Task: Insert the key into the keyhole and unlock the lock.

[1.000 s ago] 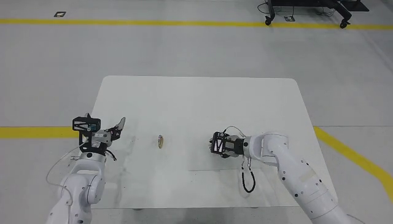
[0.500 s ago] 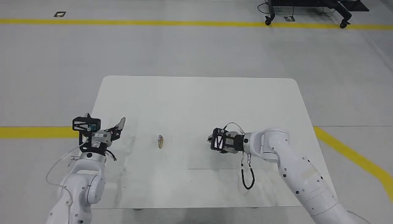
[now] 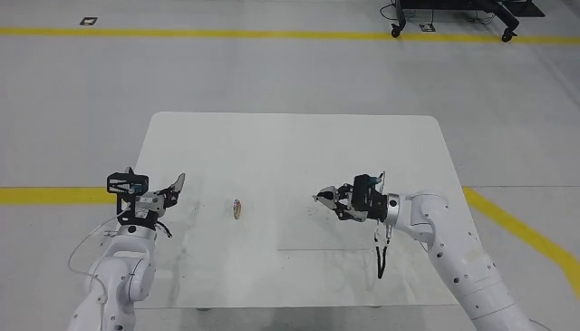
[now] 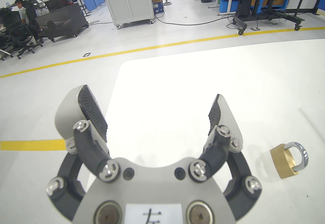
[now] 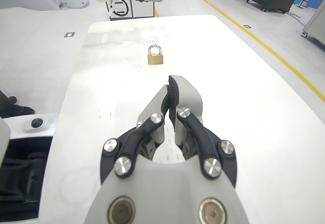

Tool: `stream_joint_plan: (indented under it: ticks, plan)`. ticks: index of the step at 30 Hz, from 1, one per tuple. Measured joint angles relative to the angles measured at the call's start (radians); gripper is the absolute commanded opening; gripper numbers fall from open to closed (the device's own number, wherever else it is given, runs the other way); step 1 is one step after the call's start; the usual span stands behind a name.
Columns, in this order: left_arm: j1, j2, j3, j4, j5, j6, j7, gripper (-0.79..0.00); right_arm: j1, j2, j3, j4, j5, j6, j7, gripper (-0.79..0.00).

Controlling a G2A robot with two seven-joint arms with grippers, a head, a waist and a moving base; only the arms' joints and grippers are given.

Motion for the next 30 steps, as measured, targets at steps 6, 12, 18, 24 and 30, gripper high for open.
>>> stream_joint_plan:
  ticks: [6, 12, 18, 24, 30]
  plan:
    - [0.000, 0.000, 0.000, 0.000, 0.000, 0.000, 0.000, 0.000, -0.018, -0.002, -0.005, 0.006, 0.056, 0.011, -0.035, -0.785]
    - [0.000, 0.000, 0.000, 0.000, 0.000, 0.000, 0.000, 0.000, 0.007, 0.010, -0.100, 0.053, 0.366, 0.000, -0.065, -0.785]
    - [0.000, 0.000, 0.000, 0.000, 0.000, 0.000, 0.000, 0.000, 0.016, 0.034, -0.127, 0.044, 0.498, 0.000, 0.002, -0.785]
    - [-0.002, -0.007, -0.026, -0.013, -0.124, -0.010, 0.043, 0.000, 0.015, 0.034, -0.128, 0.045, 0.497, 0.001, 0.000, -0.785]
    - [-0.060, -0.018, 0.008, -0.029, -0.473, -0.203, -0.033, 0.000, 0.040, 0.012, -0.222, 0.092, 0.664, -0.001, 0.038, -0.785]
